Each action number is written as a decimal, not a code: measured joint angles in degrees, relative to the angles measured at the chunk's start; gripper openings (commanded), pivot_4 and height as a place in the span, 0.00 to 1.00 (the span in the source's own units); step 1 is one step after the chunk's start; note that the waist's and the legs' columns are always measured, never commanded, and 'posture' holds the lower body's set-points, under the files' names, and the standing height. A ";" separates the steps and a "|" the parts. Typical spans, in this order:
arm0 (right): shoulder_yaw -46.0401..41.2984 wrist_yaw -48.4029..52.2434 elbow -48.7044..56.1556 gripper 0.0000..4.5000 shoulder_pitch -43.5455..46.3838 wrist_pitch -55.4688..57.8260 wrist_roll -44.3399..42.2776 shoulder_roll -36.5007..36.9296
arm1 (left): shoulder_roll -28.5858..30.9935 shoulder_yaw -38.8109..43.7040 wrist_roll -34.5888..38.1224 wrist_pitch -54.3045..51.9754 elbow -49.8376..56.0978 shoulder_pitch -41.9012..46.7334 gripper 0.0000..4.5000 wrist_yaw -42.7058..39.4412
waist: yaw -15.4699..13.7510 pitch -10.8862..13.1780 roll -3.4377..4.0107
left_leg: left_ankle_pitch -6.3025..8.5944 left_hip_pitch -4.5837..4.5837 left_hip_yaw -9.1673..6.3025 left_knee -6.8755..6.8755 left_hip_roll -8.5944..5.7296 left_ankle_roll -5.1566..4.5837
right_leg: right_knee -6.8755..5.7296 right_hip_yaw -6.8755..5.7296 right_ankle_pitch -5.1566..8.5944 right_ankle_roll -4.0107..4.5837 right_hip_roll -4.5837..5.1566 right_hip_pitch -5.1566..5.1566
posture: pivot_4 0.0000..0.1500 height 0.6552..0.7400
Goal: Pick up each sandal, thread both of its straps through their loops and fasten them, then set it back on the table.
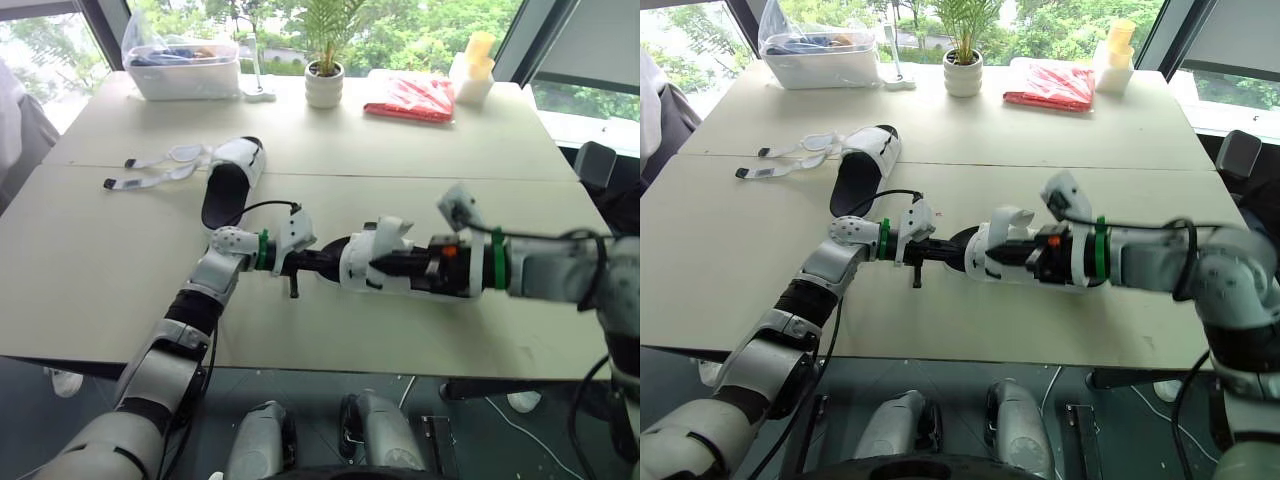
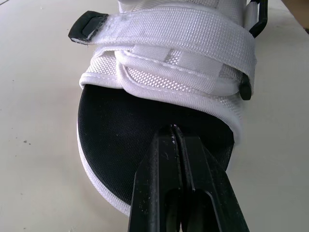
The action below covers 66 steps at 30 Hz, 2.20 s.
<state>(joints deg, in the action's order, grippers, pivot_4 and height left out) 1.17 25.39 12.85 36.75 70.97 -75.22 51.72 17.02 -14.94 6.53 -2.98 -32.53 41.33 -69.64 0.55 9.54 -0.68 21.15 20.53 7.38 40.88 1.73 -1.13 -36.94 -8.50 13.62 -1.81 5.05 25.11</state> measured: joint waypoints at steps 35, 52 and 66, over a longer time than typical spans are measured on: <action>11.44 23.88 -21.54 0.01 10.26 3.82 33.37 -5.83 | 1.02 0.14 0.01 -0.64 3.69 -2.34 0.00 1.93 | 0.23 -0.01 0.03 | -0.03 -0.04 0.08 0.05 0.02 0.06 | -0.09 0.00 -0.01 0.00 0.01 0.02 | 1.00 0.87; 11.59 32.32 -13.03 0.01 7.17 -3.76 38.37 -2.31 | 1.30 0.12 0.20 -1.75 4.52 -2.53 0.00 2.04 | 0.27 0.00 0.04 | -0.03 -0.02 0.09 0.02 0.02 0.06 | -0.08 0.00 0.00 0.00 0.02 0.06 | 1.00 0.87; 11.52 36.57 -10.16 0.01 6.99 -7.65 40.89 -4.46 | 1.39 0.10 0.20 -1.69 4.45 -2.43 0.00 2.08 | 0.28 0.00 0.04 | -0.04 -0.03 0.09 0.03 0.03 0.07 | -0.09 0.00 0.00 0.00 0.01 0.06 | 1.00 0.87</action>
<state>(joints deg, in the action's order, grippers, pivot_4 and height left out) 12.69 61.96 2.69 43.75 63.32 -34.33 47.26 18.40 -14.84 6.72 -4.67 -28.09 38.90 -67.56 0.84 9.54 -0.64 21.12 20.50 7.47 40.90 1.76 -1.06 -37.03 -8.50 13.61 -1.81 5.06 25.17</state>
